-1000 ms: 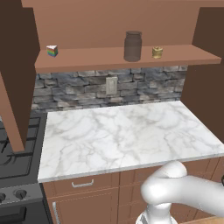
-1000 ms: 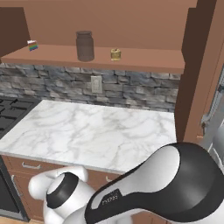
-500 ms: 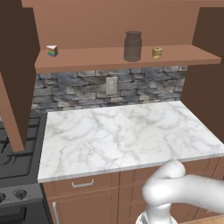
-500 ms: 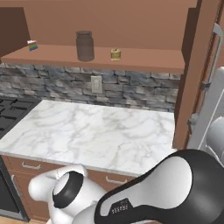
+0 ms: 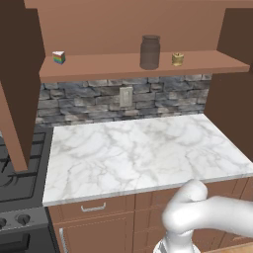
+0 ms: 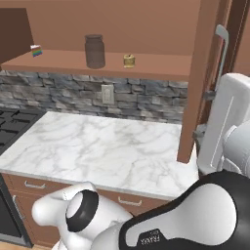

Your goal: Pick the candle and jar from the dining table and place them in the open cabinet. Close the cabinet after placing the objects.

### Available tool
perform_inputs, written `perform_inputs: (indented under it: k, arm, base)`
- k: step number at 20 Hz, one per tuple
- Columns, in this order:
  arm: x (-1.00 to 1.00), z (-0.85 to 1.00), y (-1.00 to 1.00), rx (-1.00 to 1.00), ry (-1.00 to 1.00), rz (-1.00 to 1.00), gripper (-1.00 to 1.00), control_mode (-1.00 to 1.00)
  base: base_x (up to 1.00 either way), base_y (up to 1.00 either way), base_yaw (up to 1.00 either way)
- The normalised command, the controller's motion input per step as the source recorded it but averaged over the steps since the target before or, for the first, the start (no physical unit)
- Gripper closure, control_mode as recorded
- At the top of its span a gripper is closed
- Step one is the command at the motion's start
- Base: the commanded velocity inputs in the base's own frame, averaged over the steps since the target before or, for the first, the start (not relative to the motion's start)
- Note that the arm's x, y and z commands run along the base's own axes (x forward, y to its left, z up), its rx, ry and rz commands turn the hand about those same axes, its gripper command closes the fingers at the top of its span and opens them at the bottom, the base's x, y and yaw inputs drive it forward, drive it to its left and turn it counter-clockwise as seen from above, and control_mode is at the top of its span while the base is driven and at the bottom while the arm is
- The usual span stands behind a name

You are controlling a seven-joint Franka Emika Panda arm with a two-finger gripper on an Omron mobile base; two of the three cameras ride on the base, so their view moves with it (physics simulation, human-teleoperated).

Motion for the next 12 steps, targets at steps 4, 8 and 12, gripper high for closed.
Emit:
perform_inputs:
  k: [4,8,12]
  arm:
    - [0.28,-0.12,0.27,0.0,0.0,0.18,-1.0,-1.0]
    - [0.37,-0.12,0.3,0.0,-0.01,0.18,-1.0,-1.0]
    - [0.48,-0.09,0.33,0.0,-0.01,0.17,-1.0,-1.0]
  base:
    - [0.0,0.0,0.0]
    - [0.0,0.0,0.0]
    - [0.0,0.0,0.0]
